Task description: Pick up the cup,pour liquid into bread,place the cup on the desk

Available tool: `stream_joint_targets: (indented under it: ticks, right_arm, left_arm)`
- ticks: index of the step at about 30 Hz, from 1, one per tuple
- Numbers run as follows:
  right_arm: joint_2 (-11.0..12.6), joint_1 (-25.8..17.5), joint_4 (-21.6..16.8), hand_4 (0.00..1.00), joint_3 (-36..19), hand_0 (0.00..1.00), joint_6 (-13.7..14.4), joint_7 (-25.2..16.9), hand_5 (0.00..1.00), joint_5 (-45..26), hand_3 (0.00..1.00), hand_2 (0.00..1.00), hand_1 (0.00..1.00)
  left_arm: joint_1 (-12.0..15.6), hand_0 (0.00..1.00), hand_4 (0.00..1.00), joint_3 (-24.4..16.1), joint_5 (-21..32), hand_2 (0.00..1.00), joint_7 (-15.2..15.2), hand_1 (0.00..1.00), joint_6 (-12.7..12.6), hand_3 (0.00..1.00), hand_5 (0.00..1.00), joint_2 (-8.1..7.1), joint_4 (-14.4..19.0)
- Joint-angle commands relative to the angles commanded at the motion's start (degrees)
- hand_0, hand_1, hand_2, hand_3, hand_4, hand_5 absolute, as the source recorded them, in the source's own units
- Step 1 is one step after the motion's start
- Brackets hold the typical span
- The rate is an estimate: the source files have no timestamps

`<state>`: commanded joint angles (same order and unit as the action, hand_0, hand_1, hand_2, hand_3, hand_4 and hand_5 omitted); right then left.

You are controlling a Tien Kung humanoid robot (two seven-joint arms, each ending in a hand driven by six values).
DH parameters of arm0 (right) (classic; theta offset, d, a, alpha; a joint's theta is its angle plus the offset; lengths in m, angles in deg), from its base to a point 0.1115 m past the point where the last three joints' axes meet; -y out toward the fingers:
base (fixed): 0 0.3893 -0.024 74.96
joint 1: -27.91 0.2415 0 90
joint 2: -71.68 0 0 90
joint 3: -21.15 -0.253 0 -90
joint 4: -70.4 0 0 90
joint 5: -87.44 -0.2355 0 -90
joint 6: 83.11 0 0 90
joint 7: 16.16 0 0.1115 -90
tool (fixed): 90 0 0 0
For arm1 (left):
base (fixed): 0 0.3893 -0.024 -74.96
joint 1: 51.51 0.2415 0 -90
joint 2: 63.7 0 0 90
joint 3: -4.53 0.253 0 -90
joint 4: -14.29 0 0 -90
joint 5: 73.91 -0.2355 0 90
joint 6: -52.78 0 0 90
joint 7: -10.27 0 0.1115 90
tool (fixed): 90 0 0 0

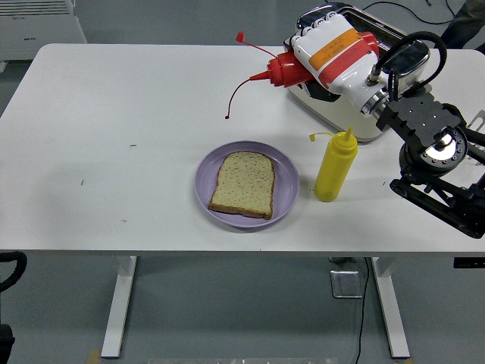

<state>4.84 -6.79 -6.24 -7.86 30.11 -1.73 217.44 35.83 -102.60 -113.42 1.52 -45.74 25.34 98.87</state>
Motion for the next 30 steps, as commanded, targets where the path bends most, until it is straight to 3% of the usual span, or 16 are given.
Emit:
stream_joint_targets:
  ticks: [7,13,20,30]
  right_arm:
    - [-1.1,-7.2,-2.8,0.542,-10.0,0.148,8.7,-1.2,0.032,-0.6,0.426,0.386,0.265]
    - [-3.4,-14.7,-7.5,0.539,-21.0,0.156,13.8,-7.3,0.031,-14.2,0.422,0.385,0.27]
    - [-5.4,-21.6,-10.7,0.542,-33.7,0.159,13.6,-20.5,0.042,-31.3,0.415,0.382,0.283]
    - [-6.0,-28.5,-9.5,0.538,-41.5,0.16,11.4,-24.5,0.046,-54.9,0.416,0.381,0.283]
  left_arm:
    - [0.0,0.755,0.639,0.2,0.0,0.775,0.0,0.766,0.0,0.672,0.998,-0.02,0.0]
    - [0.1,0.755,0.638,0.4,0.0,0.775,0.0,0.766,0.0,0.671,0.998,0.02,0.0]
    - [0.2,0.755,0.639,0.6,0.0,0.775,0.0,0.766,-0.1,0.671,0.998,-0.1,0.0]
    - [0.3,0.755,0.639,1.0,0.0,0.775,0.0,0.765,-0.1,0.671,0.998,-0.18,0.1]
